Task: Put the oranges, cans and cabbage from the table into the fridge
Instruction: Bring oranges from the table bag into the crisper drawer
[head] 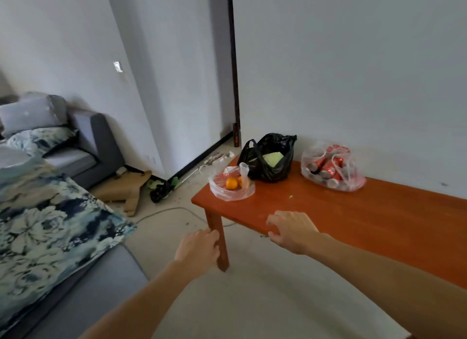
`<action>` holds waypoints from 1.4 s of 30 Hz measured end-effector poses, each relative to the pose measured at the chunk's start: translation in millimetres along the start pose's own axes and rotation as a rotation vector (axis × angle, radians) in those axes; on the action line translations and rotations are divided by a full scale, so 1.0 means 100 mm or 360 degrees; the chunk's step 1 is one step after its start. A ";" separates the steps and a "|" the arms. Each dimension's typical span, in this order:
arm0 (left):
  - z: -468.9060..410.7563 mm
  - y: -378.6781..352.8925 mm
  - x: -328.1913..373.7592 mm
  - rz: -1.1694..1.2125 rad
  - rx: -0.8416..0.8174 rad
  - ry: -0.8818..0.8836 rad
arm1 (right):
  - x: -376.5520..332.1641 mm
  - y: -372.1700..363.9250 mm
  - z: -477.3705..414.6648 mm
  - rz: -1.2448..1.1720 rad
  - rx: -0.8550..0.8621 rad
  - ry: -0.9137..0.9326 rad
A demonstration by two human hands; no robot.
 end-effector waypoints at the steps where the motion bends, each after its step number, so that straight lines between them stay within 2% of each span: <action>1: -0.13 -0.02 -0.14 0.0013 -0.0010 0.0017 | -0.03 -0.02 -0.22 0.0002 0.0006 0.0033; 8: -1.39 -0.12 -1.08 0.0000 0.0009 0.0020 | -0.21 -0.24 -1.81 0.0076 0.0104 0.0180; 13: -2.34 0.04 -1.68 -0.0123 -0.0036 -0.0158 | -0.29 -0.35 -2.93 0.0388 -0.0018 0.0229; 17: -3.00 0.05 -1.99 -0.0109 -0.0064 -0.0177 | -0.17 -0.48 -3.52 0.0393 -0.0053 0.0282; 24: -4.00 -0.41 -2.04 -0.0082 -0.0216 -0.0393 | 0.39 -0.87 -4.41 0.0391 -0.0189 0.0371; 31: -5.01 -1.03 -1.94 -0.0404 -0.0516 -0.0696 | 1.14 -1.38 -5.03 0.0240 -0.0371 0.0468; 34: -5.42 -1.29 -1.94 -0.0507 -0.0629 -0.0791 | 1.41 -1.67 -5.27 0.0176 -0.0468 0.0425; 38: -5.81 -1.60 -1.96 -0.0321 -0.0759 -0.0708 | 1.66 -1.92 -5.44 0.0180 -0.0547 0.0272; 42: -6.14 -1.81 -1.98 -0.0208 -0.0835 -0.0771 | 1.85 -2.11 -5.63 0.0038 -0.0636 0.0110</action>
Point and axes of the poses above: each hand's wrist, its own z-axis away from the middle knuckle, its own y-axis out of the back of the hand, x = y × z, the point moved 2 cm from there along -z, towards the middle knuckle, and after that the axes turned 1 degree about -z, right-handed, at the moved point
